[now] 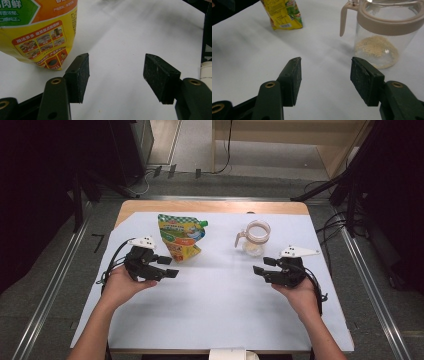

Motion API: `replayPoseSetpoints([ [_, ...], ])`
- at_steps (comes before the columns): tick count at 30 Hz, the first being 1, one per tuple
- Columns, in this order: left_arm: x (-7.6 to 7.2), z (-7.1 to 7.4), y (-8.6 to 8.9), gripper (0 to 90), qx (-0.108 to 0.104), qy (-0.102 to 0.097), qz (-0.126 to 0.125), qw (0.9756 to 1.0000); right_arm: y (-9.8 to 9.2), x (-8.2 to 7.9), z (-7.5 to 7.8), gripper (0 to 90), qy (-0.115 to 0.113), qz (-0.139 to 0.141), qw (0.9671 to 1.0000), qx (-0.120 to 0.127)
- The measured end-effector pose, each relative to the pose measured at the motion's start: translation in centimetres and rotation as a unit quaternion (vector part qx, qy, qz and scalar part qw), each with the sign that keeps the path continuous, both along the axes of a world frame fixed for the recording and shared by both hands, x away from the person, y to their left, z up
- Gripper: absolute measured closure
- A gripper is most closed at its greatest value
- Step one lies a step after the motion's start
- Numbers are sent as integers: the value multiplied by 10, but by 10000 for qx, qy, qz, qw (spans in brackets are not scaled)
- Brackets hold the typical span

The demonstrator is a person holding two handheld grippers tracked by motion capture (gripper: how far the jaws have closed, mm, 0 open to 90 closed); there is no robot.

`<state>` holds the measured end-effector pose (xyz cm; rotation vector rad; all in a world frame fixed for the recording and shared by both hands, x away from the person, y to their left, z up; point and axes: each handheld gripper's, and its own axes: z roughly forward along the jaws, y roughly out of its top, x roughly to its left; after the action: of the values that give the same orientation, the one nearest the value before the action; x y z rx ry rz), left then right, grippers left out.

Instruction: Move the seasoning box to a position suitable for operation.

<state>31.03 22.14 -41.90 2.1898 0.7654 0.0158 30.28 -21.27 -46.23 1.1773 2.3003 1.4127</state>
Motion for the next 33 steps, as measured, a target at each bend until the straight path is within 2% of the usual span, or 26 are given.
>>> replayPoseSetpoints([
  [2,-1,1,-2,400,-19,-23,1,10000,2,3,3,432,-11,-109,9999,-19],
  [4,-2,2,-5,405,-15,-51,-32,10000,4,6,8,417,-177,-184,9996,-108],
  [7,-3,3,-9,405,-12,-53,-91,9999,4,12,10,416,-262,-240,9994,-40],
  [10,-4,3,-11,401,-41,-4,-126,9999,6,20,7,407,-268,-243,9992,-143],
  [12,-5,4,-12,393,-115,188,-149,9996,9,25,4,395,-273,-238,9991,-212],
  [17,-11,10,-20,374,-201,59,-325,9993,13,39,-1,387,-203,-285,9989,-309],
  [24,-16,7,-22,367,-66,20,-245,9997,13,53,-7,257,-364,-683,9960,-441],
  [26,-17,8,-20,368,-56,38,-203,9998,12,55,-8,228,-324,-809,9948,-533],
  [30,-20,8,-17,369,-86,31,-169,9998,7,61,-11,214,-260,-968,9944,-343],
  [33,-22,6,-18,369,-44,55,-168,9998,9,69,-17,177,-304,-1088,9930,-353],
])
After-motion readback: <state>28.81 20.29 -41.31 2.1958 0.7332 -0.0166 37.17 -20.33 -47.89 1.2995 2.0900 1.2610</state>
